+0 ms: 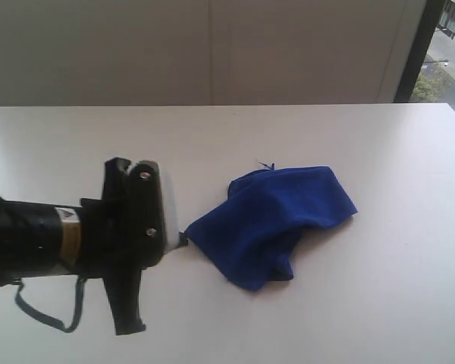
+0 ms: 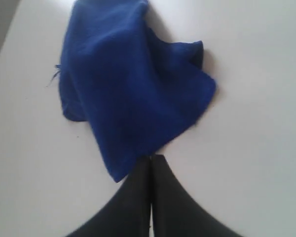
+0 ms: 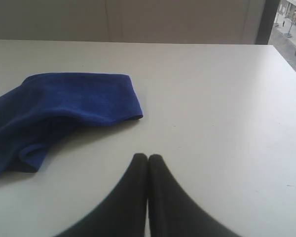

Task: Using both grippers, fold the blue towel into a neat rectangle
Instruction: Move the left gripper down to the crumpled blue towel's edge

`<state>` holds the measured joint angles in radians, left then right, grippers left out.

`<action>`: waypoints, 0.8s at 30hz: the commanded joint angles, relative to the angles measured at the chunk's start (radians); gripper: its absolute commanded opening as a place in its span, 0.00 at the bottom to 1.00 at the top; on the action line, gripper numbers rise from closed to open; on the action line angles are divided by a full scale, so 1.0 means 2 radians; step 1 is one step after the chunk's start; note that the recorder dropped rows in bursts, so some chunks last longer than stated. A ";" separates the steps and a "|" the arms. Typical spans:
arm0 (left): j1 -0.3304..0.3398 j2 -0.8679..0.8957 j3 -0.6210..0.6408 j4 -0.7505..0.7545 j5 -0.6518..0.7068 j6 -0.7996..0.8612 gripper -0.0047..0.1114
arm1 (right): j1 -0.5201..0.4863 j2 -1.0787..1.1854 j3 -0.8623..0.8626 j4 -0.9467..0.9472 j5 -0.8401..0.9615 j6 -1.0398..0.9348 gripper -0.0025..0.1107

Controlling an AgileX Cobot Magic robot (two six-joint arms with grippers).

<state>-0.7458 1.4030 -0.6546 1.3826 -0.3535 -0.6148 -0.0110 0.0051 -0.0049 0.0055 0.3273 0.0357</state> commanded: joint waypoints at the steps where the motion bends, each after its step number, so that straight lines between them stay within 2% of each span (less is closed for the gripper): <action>1: -0.012 0.076 -0.039 0.004 -0.015 0.021 0.15 | 0.000 -0.003 0.002 0.001 -0.005 -0.003 0.02; 6: -0.012 0.150 -0.084 0.004 -0.087 0.023 0.45 | 0.000 -0.003 0.002 0.001 -0.005 -0.003 0.02; 8: -0.014 0.167 -0.099 0.001 -0.097 0.023 0.51 | 0.000 -0.003 0.002 0.001 -0.005 -0.003 0.02; 14: -0.045 0.207 -0.127 -0.003 -0.081 0.036 0.52 | 0.000 -0.003 0.002 0.001 -0.005 -0.003 0.02; 17: -0.057 0.220 -0.135 -0.011 -0.048 0.036 0.52 | 0.000 -0.003 0.002 0.001 -0.005 -0.003 0.02; 19: -0.058 0.226 -0.137 -0.016 -0.031 0.036 0.52 | 0.000 -0.003 0.002 0.001 -0.005 -0.003 0.02; 24: -0.058 0.243 -0.138 -0.022 -0.038 0.036 0.52 | 0.000 -0.003 0.002 0.001 -0.005 -0.003 0.02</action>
<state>-0.8557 1.8734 -0.9273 1.3441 -0.4376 -0.5418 -0.0110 0.0051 -0.0049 0.0055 0.3273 0.0357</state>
